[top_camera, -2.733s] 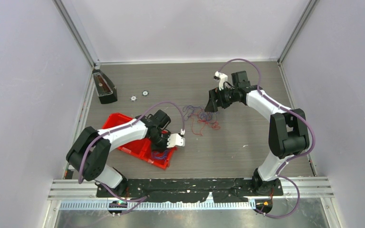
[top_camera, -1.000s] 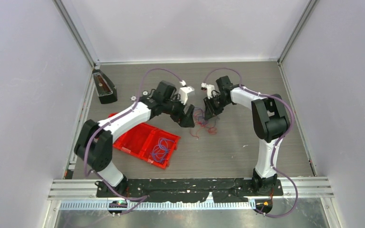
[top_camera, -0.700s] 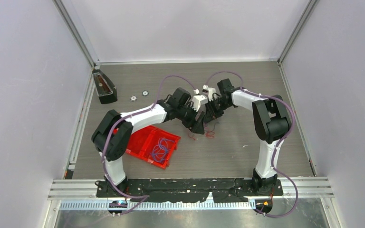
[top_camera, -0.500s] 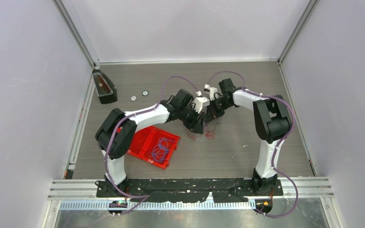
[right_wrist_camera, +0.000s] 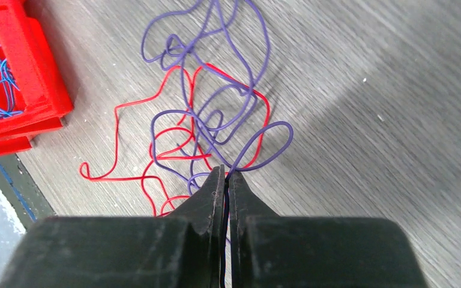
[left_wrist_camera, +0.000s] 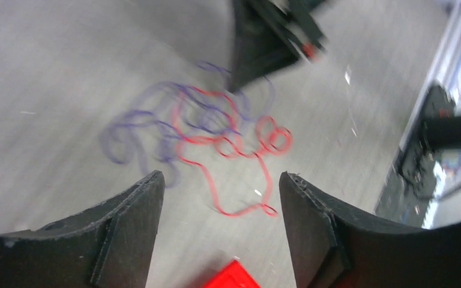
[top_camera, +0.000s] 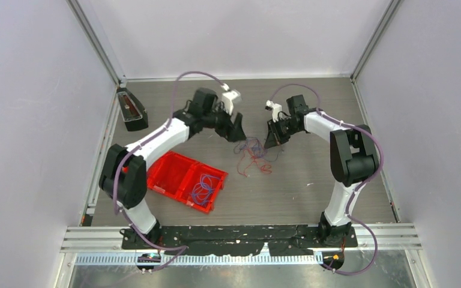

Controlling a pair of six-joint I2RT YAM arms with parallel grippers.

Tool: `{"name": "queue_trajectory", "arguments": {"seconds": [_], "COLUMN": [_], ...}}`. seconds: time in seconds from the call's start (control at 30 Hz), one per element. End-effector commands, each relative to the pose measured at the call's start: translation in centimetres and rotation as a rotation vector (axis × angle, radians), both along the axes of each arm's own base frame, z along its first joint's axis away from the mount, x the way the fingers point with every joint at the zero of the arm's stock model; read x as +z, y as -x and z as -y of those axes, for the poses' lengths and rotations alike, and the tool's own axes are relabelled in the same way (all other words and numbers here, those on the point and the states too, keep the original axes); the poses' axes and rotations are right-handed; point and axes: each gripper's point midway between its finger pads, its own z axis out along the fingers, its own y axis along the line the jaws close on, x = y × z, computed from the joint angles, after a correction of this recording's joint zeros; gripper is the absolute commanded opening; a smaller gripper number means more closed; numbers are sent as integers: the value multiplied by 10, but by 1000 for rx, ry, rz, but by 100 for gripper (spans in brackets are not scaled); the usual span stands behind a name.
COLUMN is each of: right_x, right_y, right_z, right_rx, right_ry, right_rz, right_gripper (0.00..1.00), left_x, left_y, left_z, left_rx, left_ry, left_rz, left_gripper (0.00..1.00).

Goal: Untangle the cables

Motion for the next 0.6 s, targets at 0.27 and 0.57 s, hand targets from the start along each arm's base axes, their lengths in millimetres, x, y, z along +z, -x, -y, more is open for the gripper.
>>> {"name": "queue_trajectory", "arguments": {"seconds": [0.27, 0.57], "right_x": [40, 38], "right_y": [-7, -7], "right_z": [-8, -9], "right_rx": [118, 105], "right_ry": [-4, -7], "right_rz": [204, 181], "right_gripper": [5, 5], "left_x": [-41, -76], "left_y": [-70, -72], "left_z": [-11, 4], "left_rx": [183, 234], "left_ry": [-104, -135], "left_rz": [-155, -280], "left_gripper": [61, 55]}}
